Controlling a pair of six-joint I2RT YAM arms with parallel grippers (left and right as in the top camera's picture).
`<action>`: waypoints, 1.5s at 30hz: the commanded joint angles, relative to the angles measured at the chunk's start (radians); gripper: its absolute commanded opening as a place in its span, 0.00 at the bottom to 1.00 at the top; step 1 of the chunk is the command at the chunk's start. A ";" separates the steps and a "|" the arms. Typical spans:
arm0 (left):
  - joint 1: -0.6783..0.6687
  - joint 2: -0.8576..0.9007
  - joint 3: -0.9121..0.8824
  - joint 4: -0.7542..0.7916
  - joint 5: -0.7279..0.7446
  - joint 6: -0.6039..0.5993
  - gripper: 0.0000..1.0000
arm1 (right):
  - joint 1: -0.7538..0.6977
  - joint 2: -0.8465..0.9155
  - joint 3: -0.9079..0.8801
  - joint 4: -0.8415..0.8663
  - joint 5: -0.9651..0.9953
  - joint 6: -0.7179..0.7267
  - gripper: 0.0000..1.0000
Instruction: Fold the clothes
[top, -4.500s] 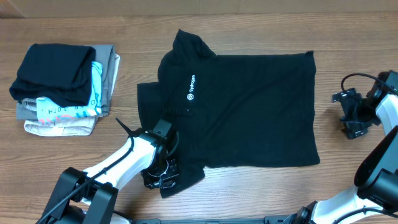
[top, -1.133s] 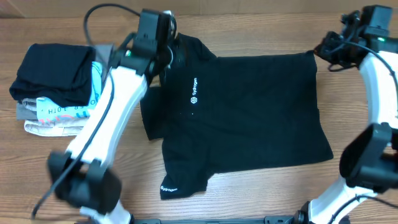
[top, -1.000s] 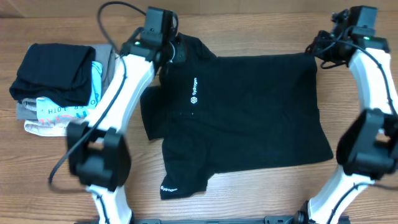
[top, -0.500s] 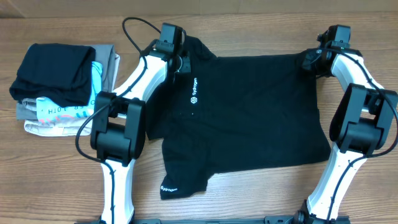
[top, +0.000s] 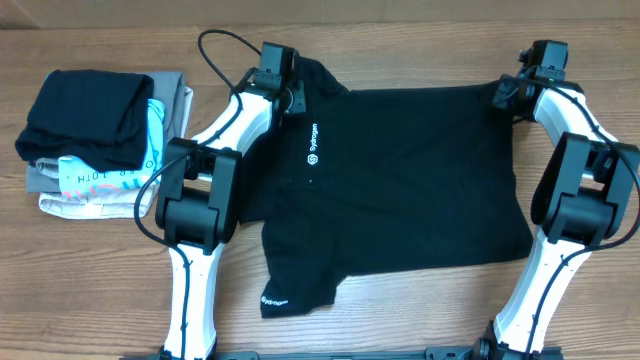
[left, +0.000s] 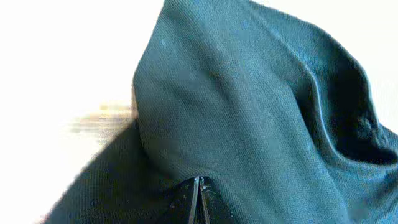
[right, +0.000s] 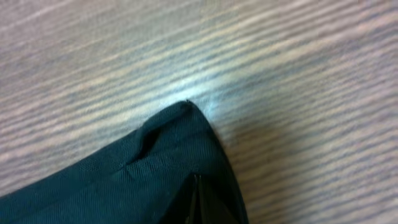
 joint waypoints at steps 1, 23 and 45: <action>0.015 0.070 0.003 0.025 -0.029 0.016 0.05 | -0.016 0.040 0.010 0.032 0.037 -0.005 0.04; 0.015 0.070 0.225 0.058 -0.041 0.190 0.04 | -0.016 0.058 0.052 0.187 0.031 -0.004 0.11; 0.009 -0.037 0.228 -0.837 -0.035 -0.114 0.04 | -0.005 -0.188 0.046 -0.613 -0.162 0.026 0.04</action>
